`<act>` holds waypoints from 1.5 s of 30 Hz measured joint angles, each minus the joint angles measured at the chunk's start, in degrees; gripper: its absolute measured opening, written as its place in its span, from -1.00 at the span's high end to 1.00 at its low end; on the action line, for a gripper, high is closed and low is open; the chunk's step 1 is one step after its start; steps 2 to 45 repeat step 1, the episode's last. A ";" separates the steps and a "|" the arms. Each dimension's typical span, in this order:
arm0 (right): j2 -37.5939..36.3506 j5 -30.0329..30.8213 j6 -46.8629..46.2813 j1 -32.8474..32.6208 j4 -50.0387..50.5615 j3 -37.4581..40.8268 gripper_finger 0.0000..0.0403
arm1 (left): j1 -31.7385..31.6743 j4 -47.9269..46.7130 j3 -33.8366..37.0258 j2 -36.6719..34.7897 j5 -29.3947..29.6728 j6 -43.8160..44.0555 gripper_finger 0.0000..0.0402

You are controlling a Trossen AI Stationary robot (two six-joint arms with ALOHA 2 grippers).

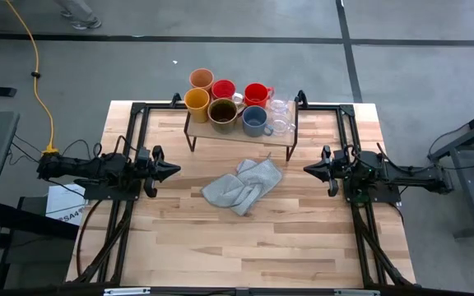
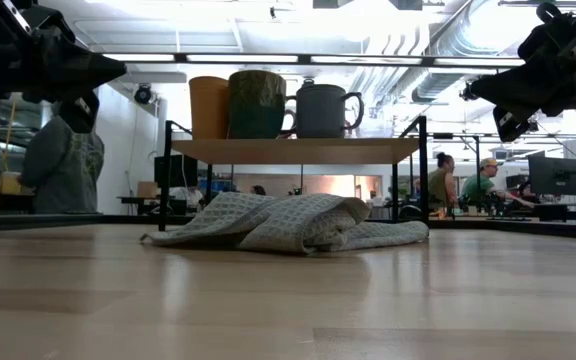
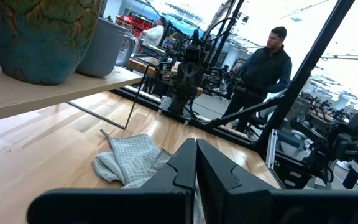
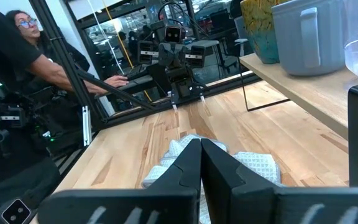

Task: Stack small to large cups/mugs on shelf
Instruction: Return to home position

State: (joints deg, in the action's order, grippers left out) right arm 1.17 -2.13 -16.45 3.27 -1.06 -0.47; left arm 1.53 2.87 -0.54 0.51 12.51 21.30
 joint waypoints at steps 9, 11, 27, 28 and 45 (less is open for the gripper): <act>-0.01 0.00 0.00 0.00 0.01 0.00 1.00 | -0.01 0.00 0.00 0.00 0.00 0.00 1.00; -0.01 0.00 0.00 0.00 0.01 0.00 1.00 | -0.01 0.00 0.00 0.00 0.00 0.00 1.00; -0.01 0.00 0.00 0.00 0.01 0.00 1.00 | -0.01 0.00 0.00 0.00 0.00 0.00 1.00; -0.01 0.00 0.00 0.00 0.01 0.00 1.00 | -0.01 0.00 0.00 0.00 0.00 0.00 1.00; -0.01 0.00 0.00 0.00 0.01 0.00 1.00 | -0.01 0.00 0.00 0.00 0.00 0.00 1.00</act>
